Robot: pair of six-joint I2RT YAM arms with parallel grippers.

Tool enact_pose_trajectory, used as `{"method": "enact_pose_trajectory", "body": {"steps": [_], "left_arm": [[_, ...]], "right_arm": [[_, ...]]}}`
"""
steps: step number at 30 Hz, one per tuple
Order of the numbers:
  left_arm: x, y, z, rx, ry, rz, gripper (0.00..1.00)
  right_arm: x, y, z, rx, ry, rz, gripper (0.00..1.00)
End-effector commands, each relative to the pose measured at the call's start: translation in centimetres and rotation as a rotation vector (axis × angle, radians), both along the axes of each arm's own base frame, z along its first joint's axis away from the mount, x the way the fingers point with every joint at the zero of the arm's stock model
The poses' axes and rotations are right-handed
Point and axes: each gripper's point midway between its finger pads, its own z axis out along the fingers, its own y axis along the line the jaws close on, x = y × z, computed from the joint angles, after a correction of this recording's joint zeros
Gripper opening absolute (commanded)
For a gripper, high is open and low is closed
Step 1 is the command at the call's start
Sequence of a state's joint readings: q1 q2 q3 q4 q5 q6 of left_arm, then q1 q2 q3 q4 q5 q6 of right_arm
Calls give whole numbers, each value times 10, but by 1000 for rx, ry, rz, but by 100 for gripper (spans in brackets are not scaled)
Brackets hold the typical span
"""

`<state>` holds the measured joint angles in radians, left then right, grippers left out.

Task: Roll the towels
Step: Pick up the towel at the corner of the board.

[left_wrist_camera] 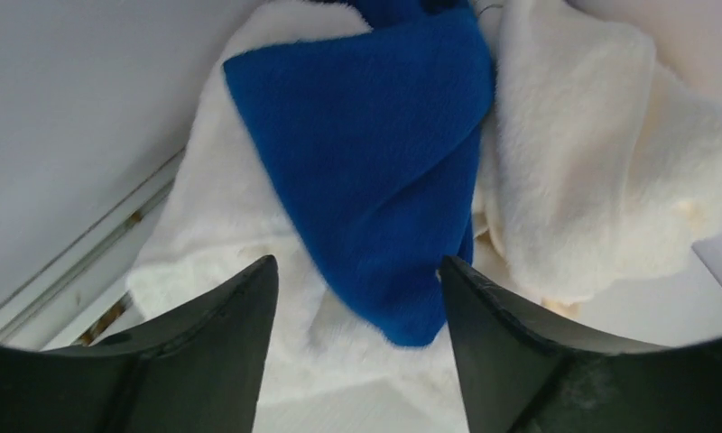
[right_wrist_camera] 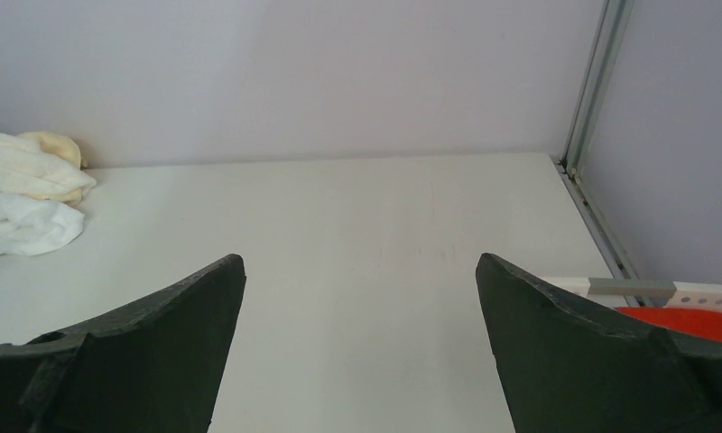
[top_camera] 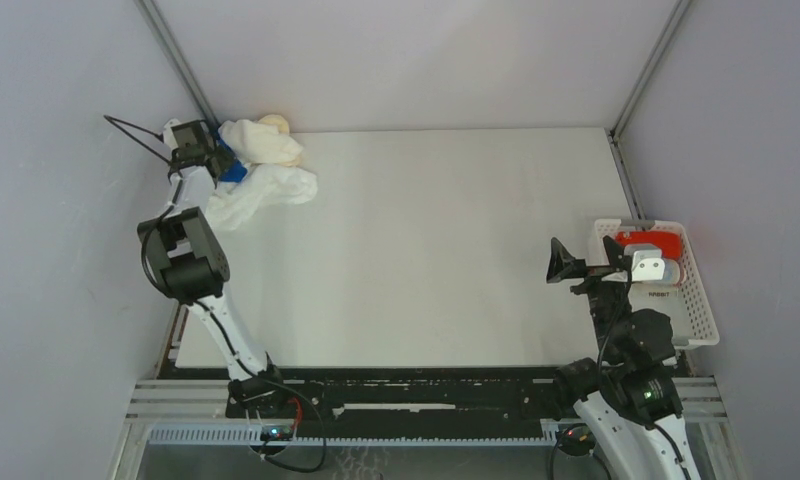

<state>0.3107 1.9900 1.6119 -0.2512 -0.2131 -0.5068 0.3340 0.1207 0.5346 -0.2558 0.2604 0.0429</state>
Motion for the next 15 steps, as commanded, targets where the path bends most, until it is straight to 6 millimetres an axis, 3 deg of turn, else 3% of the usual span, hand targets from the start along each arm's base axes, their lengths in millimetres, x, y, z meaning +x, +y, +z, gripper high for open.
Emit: {"method": "enact_pose_trajectory", "body": {"steps": [1,4,9,12,15], "left_arm": [[44,-3,32,-48,-140,-44,67],[59,-3,24,-70,-149,-55,56],[67,-6,5,-117,-113,-71,50],[66,-7,4,-120,-106,-84,36],[65,-10,27,-115,-140,-123,13]], "right_arm": [[6,0,2,-22,-4,-10,100],[8,0,0,-26,3,-12,100],[9,-1,-1,-30,7,-14,100],[9,-1,-1,-28,5,-13,100],[8,-1,0,-26,0,-15,100]]}}
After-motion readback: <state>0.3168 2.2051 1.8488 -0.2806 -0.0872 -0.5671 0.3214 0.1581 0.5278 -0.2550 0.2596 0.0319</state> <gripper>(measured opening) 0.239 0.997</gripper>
